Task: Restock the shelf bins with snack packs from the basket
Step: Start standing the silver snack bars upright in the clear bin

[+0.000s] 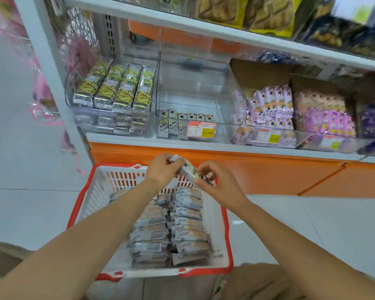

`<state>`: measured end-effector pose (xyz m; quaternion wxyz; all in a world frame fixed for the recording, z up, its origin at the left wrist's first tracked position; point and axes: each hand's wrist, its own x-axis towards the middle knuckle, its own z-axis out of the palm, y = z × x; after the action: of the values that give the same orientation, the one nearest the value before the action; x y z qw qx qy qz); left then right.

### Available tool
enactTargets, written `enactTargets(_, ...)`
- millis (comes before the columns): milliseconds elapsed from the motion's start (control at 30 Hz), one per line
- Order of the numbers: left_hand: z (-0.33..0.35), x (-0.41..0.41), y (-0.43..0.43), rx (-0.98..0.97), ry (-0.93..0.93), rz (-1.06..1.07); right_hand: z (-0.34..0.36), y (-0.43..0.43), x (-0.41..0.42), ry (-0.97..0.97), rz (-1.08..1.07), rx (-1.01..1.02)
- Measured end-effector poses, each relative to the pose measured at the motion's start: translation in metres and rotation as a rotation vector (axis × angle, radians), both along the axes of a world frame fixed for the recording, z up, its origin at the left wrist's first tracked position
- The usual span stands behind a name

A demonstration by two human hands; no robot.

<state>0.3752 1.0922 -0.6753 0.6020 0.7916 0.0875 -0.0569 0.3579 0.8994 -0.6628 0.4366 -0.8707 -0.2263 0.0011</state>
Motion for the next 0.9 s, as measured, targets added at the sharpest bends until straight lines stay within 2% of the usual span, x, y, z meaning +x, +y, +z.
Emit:
enactTargets(167, 0.028, -0.001, -0.003, 0.297, -0.227, -0.014, 0.025, -0.005, 0.008, -0.02, -0.003, -0.028)
enactTargets(300, 0.038, 0.01, 0.003, 0.625, -0.675, 0.139, 0.058, -0.013, 0.026, -0.121, -0.142, -0.007)
enactTargets(367, 0.036, 0.022, 0.011, 0.805, -0.828, 0.098, 0.075, -0.018, 0.04, -0.16, -0.234, 0.008)
enactTargets(467, 0.028, 0.036, 0.023, 1.018, -0.781, -0.076, 0.092, -0.023, 0.066, -0.199, -0.374, -0.056)
enactTargets(533, 0.02, 0.04, 0.028, 1.087, -0.725, -0.135, 0.096, -0.023, 0.084, -0.204, -0.452, -0.144)
enactTargets(733, 0.0, 0.05, 0.034, 1.187, -0.829, -0.112, 0.106, -0.011, 0.134, -0.199, -0.573, -0.525)
enactTargets(900, -0.015, 0.062, 0.038, 1.18, -0.92, -0.103, 0.106, 0.007, 0.157, -0.179, -0.64, -0.742)
